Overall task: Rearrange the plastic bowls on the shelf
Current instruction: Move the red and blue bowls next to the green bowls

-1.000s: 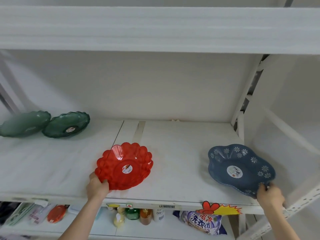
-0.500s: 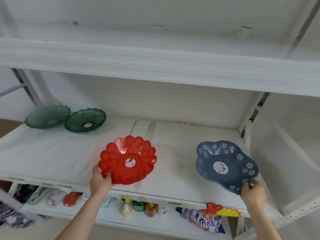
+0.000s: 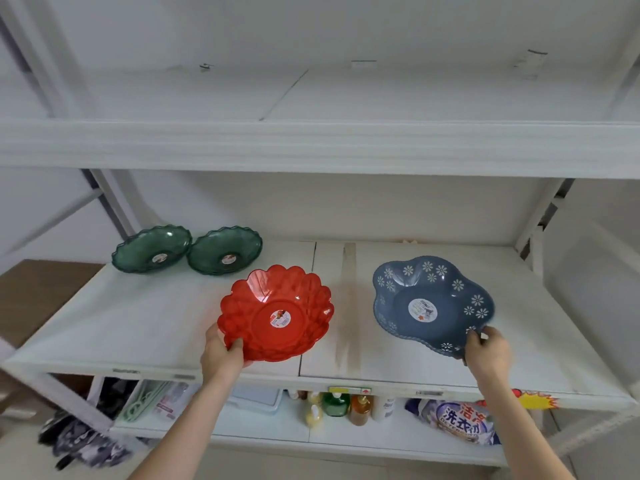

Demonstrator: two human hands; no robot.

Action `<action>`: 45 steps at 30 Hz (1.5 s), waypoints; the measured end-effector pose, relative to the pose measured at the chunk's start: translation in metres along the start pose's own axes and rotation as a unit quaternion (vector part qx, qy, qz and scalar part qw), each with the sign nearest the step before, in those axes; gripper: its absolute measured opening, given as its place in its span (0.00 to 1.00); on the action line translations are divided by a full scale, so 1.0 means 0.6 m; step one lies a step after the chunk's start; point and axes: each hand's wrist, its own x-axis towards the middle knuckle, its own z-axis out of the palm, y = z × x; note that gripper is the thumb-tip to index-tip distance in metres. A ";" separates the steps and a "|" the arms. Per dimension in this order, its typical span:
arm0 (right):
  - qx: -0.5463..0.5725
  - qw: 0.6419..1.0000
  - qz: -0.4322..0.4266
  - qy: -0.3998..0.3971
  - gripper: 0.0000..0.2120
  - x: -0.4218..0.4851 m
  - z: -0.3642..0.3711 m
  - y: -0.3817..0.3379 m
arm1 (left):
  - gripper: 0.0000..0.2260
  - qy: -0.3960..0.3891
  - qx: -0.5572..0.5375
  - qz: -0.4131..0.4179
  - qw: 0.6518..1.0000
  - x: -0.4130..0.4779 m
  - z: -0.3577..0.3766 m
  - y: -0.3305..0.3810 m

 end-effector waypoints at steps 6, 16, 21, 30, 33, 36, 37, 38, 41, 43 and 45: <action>0.011 1.000 -0.017 -0.012 0.10 -0.110 0.084 -0.080 | 0.22 -0.001 -0.013 -0.003 1.000 0.066 -0.114 -0.012; 0.028 0.997 -0.051 -0.051 0.11 -0.241 0.262 -0.189 | 0.24 0.029 -0.058 -0.019 0.998 0.197 -0.289 -0.061; 0.041 0.997 -0.048 -0.053 0.08 -0.324 0.366 -0.250 | 0.24 0.016 -0.063 -0.033 0.997 0.295 -0.396 -0.075; 0.049 0.998 -0.019 -0.028 0.11 -0.474 0.551 -0.316 | 0.25 -0.049 -0.065 -0.008 0.997 0.456 -0.542 -0.102; 0.049 0.998 -0.008 -0.027 0.11 -0.497 0.596 -0.322 | 0.26 -0.054 -0.072 -0.019 0.996 0.492 -0.559 -0.120; 0.041 0.999 -0.007 -0.025 0.10 -0.506 0.629 -0.324 | 0.26 -0.057 -0.084 -0.032 0.994 0.523 -0.565 -0.143; 0.038 0.999 -0.005 -0.025 0.10 -0.505 0.640 -0.322 | 0.26 -0.056 -0.082 -0.033 0.995 0.531 -0.565 -0.152; 0.036 0.999 -0.003 -0.027 0.10 -0.505 0.648 -0.320 | 0.26 -0.052 -0.079 -0.038 0.995 0.538 -0.566 -0.159; 0.026 0.999 0.000 -0.031 0.11 -0.506 0.672 -0.311 | 0.25 -0.047 -0.080 -0.045 0.995 0.558 -0.566 -0.183; 0.021 0.999 0.005 -0.031 0.11 -0.508 0.681 -0.304 | 0.25 -0.054 -0.079 -0.045 0.994 0.568 -0.564 -0.196; 0.016 0.999 0.007 -0.034 0.11 -0.509 0.691 -0.293 | 0.25 -0.059 -0.080 -0.045 0.994 0.576 -0.561 -0.209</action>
